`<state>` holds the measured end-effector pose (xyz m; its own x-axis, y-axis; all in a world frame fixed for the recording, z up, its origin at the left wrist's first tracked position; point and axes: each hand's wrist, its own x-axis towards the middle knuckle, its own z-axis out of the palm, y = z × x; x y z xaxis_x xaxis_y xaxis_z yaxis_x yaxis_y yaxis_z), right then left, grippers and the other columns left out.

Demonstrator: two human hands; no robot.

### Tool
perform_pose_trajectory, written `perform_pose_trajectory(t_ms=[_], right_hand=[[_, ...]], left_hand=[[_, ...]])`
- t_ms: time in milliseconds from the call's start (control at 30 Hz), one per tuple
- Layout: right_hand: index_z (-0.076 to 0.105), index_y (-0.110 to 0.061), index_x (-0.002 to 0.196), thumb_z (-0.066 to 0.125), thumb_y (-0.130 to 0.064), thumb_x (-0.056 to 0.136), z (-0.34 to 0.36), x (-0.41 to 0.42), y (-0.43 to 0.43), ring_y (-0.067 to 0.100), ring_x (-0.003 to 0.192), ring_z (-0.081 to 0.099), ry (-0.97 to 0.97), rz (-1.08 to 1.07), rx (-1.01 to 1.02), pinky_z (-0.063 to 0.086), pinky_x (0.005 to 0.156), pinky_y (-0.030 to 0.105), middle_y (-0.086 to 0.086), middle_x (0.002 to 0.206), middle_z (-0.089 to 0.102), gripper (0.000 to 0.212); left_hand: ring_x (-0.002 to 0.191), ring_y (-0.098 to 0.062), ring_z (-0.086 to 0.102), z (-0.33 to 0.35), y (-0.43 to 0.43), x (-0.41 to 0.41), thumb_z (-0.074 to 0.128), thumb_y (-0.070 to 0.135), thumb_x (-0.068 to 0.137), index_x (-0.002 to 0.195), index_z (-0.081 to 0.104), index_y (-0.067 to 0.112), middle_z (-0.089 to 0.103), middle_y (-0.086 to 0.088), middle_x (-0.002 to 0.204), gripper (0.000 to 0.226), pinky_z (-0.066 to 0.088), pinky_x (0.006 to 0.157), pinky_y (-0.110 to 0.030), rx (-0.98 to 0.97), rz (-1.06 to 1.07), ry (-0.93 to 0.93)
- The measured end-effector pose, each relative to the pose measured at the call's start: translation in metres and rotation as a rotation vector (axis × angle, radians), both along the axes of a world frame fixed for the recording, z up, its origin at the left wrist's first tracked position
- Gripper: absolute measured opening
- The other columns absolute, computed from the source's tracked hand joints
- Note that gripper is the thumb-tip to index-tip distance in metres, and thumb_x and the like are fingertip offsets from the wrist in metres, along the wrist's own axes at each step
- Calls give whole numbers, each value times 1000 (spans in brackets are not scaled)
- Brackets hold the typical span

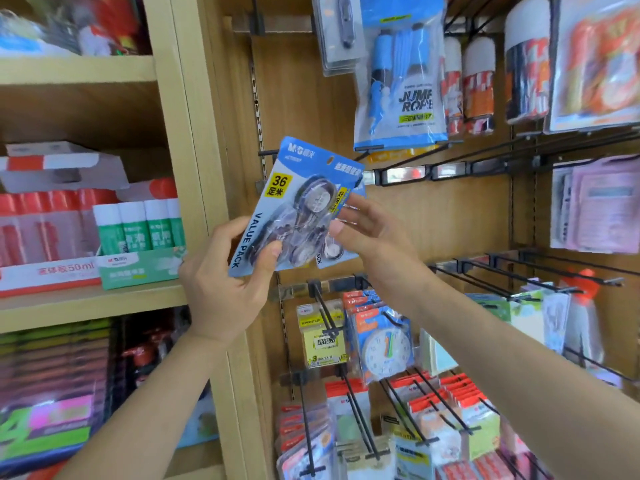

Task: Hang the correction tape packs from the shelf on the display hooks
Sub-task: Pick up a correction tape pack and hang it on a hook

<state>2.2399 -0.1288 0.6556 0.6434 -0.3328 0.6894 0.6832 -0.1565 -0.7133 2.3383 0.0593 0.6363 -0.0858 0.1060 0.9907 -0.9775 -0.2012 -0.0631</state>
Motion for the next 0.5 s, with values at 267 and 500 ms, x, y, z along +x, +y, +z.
perform_pose_trajectory(t_ms=[267,500], right_hand=[[61,-6,117,80,-13,78,1,-25,0,21,93,72,-50,6,53,58,78,36,7,104,75,44],[61,-6,118,72,-9,87,0,-49,-30,26,96,72,-24,-201,27,59,86,48,10,106,75,33]], left_hand=[[83,-24,64,4,0,-2,68,35,92,104,72,-2,73,-12,94,39,49,73,-32,72,163,-124],[145,-33,37,3,15,-1,64,30,85,134,62,7,45,-13,155,54,24,121,-43,236,530,-45]])
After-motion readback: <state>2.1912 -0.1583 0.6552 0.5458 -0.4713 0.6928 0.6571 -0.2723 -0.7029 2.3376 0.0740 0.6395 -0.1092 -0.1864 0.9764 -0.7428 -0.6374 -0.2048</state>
